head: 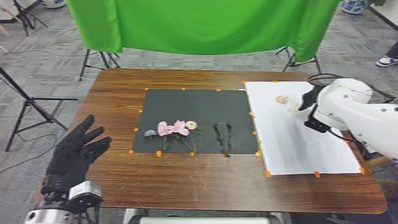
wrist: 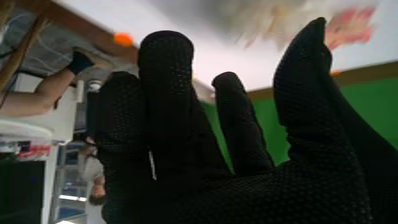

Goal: Arrange flowers

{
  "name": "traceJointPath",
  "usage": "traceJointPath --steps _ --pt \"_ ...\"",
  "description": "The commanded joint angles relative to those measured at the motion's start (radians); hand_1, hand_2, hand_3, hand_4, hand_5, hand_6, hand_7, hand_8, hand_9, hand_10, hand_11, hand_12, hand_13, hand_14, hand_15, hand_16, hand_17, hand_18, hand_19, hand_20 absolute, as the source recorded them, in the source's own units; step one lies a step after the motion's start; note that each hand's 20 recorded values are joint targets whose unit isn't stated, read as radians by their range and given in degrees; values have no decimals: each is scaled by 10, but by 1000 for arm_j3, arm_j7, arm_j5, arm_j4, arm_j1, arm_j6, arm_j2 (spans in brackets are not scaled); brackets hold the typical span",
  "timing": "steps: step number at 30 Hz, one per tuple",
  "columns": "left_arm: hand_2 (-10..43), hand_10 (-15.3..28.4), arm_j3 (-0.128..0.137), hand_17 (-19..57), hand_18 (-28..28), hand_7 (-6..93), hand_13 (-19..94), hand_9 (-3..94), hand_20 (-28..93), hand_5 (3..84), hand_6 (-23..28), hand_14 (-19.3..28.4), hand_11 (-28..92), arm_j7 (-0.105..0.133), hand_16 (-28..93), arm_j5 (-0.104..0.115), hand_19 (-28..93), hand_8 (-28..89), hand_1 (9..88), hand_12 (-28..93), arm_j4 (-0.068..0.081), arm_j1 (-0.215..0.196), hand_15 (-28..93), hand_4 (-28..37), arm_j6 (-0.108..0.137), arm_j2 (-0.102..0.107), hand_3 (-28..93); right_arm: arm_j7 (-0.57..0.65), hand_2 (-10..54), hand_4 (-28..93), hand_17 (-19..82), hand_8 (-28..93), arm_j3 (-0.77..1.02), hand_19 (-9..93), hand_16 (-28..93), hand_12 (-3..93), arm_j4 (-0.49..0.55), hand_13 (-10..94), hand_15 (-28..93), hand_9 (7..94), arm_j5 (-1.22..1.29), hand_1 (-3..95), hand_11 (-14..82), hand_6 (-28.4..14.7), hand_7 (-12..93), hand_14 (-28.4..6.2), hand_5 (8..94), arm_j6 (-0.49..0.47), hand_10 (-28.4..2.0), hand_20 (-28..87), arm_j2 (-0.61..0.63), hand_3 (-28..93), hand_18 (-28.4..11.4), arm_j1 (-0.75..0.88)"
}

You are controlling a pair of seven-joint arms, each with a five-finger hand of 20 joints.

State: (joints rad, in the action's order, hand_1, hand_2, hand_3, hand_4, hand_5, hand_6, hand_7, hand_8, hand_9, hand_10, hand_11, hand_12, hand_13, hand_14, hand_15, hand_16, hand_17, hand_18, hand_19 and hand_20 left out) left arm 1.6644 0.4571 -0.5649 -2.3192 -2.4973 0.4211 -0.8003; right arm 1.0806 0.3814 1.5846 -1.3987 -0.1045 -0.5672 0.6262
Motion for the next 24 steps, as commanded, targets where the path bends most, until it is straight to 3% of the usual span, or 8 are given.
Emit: traceJointPath --steps 1,5,11,18,20,21,22,24 --pt "69 180 1 -66 284 71 199 268 -6 330 78 275 229 -15 -120 -1 575 -70 290 114 5 6 570 -209 -7 1 633 -7 17 -240 447 -92 -6 932 87 139 -4 652 711 490 -8 321 105 -31 113 -125 403 -2 -203 156 -29 815 -171 32" --pt "70 182 0 -66 284 72 199 269 -6 330 78 275 229 -31 -121 -12 575 -70 289 114 8 16 570 -208 -15 -11 632 -8 14 -241 447 -93 0 932 86 139 -16 652 711 491 -10 326 106 -25 115 -124 398 -5 -203 156 -47 815 -171 49" --pt "70 181 -4 -66 284 72 199 269 -6 330 78 275 229 -24 -121 -9 575 -70 289 113 7 13 571 -208 -10 -7 631 -6 7 -244 448 -99 -26 932 86 139 -10 653 712 496 -34 334 106 -6 127 -122 403 13 -196 147 -62 813 -169 35" --pt "69 180 -5 -66 284 72 200 269 -6 330 78 275 232 -38 -122 -18 575 -71 290 114 8 21 571 -208 -16 -20 632 -39 -11 -241 457 -91 -62 932 85 140 8 651 707 471 -69 329 101 -35 116 -123 355 58 -206 99 -66 818 -167 8" --pt "69 181 -6 -66 284 72 199 269 -5 330 79 275 232 -45 -122 -21 575 -71 290 113 9 25 572 -208 -22 -21 632 -39 -12 -244 456 -91 -72 932 84 140 4 650 706 472 -76 330 103 -33 119 -122 358 53 -204 86 -72 815 -168 4" --pt "69 180 -10 -66 284 73 200 269 -5 330 78 275 232 -29 -122 -10 575 -71 291 113 8 20 572 -208 -14 -6 632 -35 -12 -245 456 -92 -76 932 83 139 -2 650 707 473 -80 330 103 -32 120 -121 359 53 -204 78 -82 815 -167 0" --pt "69 180 -7 -66 284 73 200 269 -5 330 78 275 232 -50 -122 -23 575 -71 291 113 9 25 572 -208 -22 -20 632 -23 -12 -246 456 -92 -80 932 83 139 -2 650 707 474 -85 331 104 -29 123 -121 362 57 -204 75 -82 813 -167 3" --pt "69 180 -9 -66 284 73 200 269 -5 330 79 275 233 -44 -122 -21 575 -71 291 113 9 30 572 -208 -22 -22 632 -13 -13 -247 456 -94 -100 932 82 139 -8 647 706 473 -98 332 103 -28 123 -123 361 69 -204 67 -87 811 -166 -12"
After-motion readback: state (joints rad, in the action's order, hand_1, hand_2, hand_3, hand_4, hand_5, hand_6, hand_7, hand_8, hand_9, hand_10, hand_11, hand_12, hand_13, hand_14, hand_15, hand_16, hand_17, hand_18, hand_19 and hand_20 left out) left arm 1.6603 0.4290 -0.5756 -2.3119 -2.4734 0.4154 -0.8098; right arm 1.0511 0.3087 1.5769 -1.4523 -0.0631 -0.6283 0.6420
